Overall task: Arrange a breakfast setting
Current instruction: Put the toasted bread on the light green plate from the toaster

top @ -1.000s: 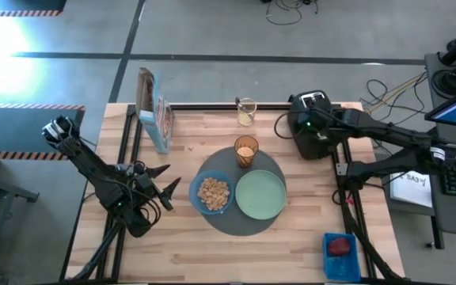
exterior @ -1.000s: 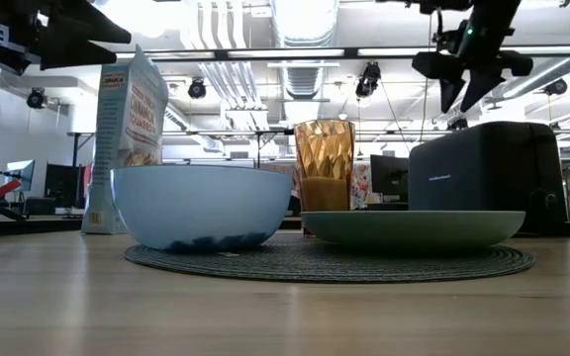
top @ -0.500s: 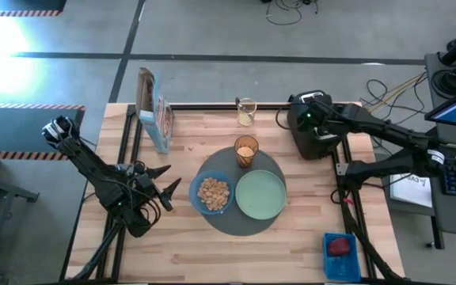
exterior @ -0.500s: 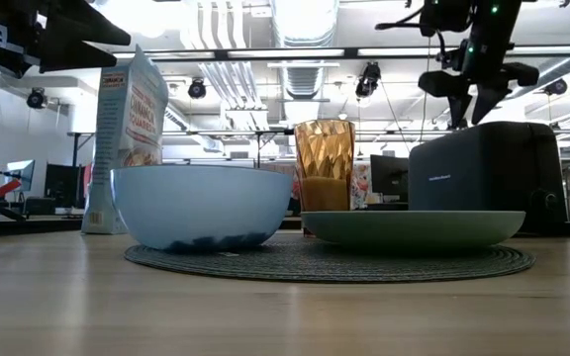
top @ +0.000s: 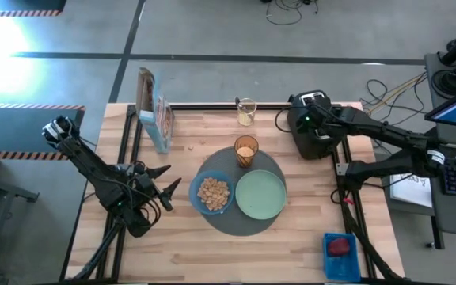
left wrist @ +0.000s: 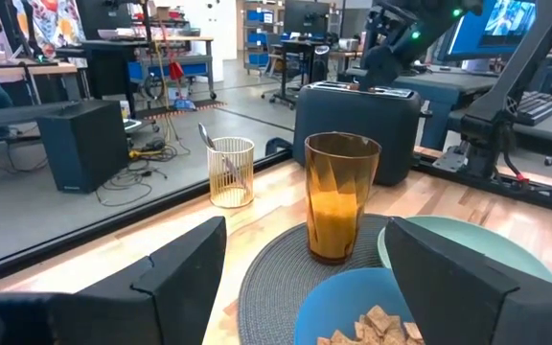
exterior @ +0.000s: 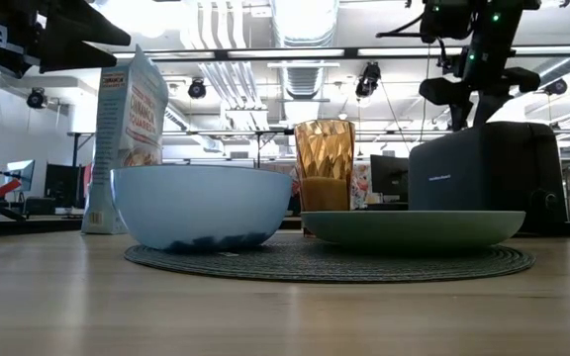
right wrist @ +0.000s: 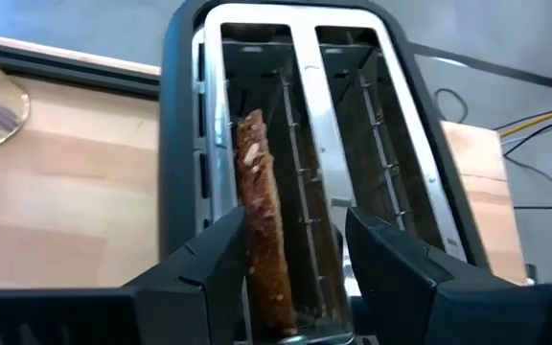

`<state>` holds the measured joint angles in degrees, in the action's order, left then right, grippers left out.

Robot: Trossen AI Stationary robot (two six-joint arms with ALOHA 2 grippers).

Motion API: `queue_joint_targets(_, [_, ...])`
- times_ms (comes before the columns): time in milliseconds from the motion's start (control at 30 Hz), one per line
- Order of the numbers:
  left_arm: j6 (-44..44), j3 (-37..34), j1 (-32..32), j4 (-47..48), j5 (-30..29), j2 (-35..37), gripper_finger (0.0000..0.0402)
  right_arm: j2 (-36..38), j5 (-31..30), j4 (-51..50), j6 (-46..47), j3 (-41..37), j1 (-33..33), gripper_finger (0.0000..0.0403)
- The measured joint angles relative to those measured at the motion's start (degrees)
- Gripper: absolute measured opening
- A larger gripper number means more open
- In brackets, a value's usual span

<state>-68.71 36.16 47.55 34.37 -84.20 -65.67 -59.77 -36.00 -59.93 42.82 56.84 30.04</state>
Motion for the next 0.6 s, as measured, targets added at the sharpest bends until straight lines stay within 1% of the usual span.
queue_joint_targets(200, [0.0, 0.0, 0.0, 0.02, 1.01, -0.02, 0.027, -0.11, -0.44, 0.56, -0.06, -0.25, 0.71, 0.0163])
queue_joint_targets(367, [0.0, 0.0, 0.0, 0.02, 1.01, -0.02, 0.027, -0.08, -0.18, 1.09, -0.04, -0.87, 0.94, 0.0139])
queue_joint_targets(600, [0.0, -0.2, 0.0, 0.0, 0.98, -0.02, 0.027, 0.02, -0.71, 4.56, -0.98, -2.62, 0.94, 0.0104])
